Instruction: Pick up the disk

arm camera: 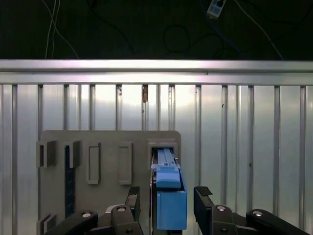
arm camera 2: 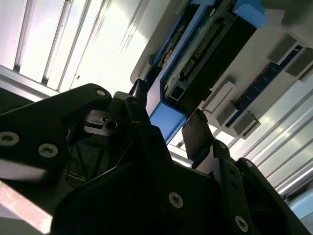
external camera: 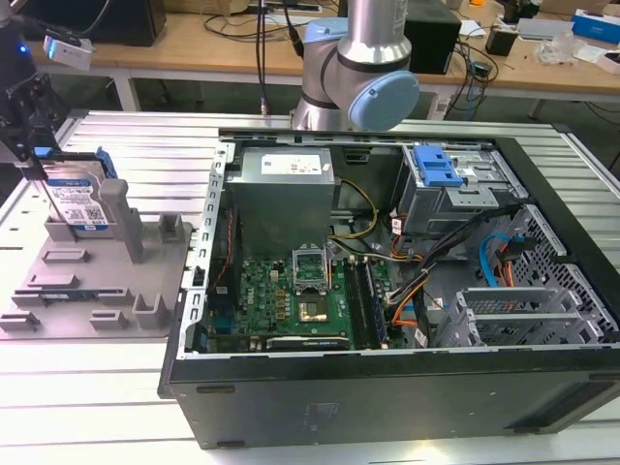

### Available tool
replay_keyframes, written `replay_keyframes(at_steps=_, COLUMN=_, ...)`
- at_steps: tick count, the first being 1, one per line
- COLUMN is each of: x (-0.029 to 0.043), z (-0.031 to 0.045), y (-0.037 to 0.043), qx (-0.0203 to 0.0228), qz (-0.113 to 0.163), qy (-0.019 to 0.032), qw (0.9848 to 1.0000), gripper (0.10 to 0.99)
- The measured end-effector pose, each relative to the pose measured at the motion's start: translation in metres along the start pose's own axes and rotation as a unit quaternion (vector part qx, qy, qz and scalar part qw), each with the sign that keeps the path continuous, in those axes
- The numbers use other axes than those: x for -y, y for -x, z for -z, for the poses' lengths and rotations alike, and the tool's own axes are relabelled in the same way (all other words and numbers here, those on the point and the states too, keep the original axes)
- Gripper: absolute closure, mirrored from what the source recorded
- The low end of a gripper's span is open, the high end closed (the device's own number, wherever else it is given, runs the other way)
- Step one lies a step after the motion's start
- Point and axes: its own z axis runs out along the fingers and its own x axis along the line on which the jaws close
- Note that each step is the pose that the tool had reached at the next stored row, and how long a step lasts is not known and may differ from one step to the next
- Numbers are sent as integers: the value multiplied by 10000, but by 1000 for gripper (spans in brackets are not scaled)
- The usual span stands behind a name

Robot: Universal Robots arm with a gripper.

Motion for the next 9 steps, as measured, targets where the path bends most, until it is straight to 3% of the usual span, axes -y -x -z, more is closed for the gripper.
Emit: replay_keyframes(at_steps=9, x=1, z=-55, y=1, qx=0, qz=0, qy=0, qw=10000, gripper=529)
